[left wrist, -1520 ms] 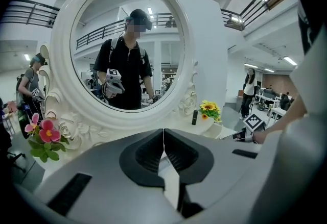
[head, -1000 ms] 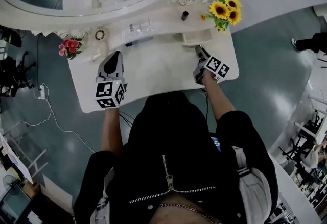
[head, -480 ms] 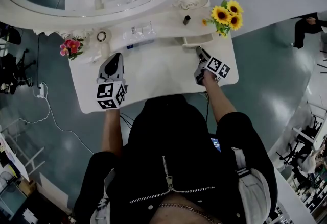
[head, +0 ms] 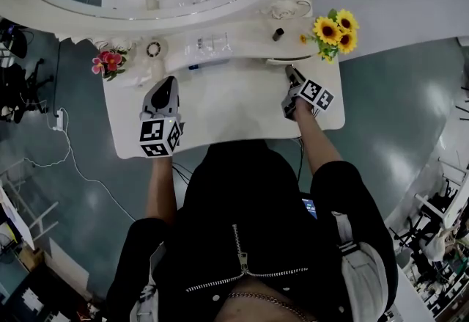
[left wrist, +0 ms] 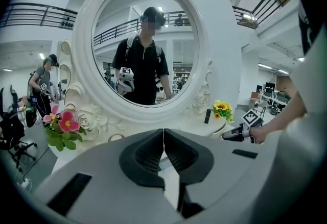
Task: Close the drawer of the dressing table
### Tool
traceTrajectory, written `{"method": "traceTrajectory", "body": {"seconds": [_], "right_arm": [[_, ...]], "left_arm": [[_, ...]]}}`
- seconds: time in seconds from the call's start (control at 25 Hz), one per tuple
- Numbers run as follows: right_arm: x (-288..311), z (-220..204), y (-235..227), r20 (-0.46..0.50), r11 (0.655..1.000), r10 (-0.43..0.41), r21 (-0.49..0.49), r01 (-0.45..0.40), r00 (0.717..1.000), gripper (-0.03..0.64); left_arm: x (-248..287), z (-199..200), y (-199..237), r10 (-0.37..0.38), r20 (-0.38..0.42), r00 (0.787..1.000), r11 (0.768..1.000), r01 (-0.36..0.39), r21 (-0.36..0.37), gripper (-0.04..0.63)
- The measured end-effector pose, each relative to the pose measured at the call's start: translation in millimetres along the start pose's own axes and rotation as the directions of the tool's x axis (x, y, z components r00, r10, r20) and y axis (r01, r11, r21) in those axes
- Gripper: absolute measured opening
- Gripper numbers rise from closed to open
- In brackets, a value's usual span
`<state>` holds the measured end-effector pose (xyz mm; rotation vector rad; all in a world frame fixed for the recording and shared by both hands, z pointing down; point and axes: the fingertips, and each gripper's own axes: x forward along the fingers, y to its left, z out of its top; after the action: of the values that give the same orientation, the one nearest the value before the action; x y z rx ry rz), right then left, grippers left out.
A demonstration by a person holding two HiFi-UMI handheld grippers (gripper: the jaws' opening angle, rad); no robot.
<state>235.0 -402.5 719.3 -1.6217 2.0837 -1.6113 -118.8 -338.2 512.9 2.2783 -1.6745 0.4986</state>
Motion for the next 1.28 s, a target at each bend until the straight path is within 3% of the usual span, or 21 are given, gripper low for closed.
{"method": "traceTrajectory", "body": {"seconds": [0.72, 0.96, 1.08, 1.28], "right_arm": [[26, 19, 7, 0.033, 1.0, -0.013, -0.005, 0.013, 0.999, 0.086], [20, 6, 9, -0.023, 1.0, 0.01, -0.011, -0.01, 1.0, 0.114], [9, -14, 13, -0.066, 0.994, 0.001, -0.106, -0.008, 0.998, 0.105], [-4, -30, 60, -0.079, 0.95, 0.051, -0.305, -0.073, 0.996, 0.005]], "left_arm": [[-27, -11, 32, 0.08, 0.007, 0.997, 0.996, -0.08, -0.034, 0.021], [-29, -15, 35, 0.068, 0.016, 0.998, 0.997, -0.068, -0.039, 0.021], [-25, -16, 36, 0.055, 0.025, 0.998, 0.998, -0.054, -0.042, 0.021], [-20, -16, 36, 0.031, 0.036, 0.999, 0.999, -0.029, -0.038, 0.021]]}}
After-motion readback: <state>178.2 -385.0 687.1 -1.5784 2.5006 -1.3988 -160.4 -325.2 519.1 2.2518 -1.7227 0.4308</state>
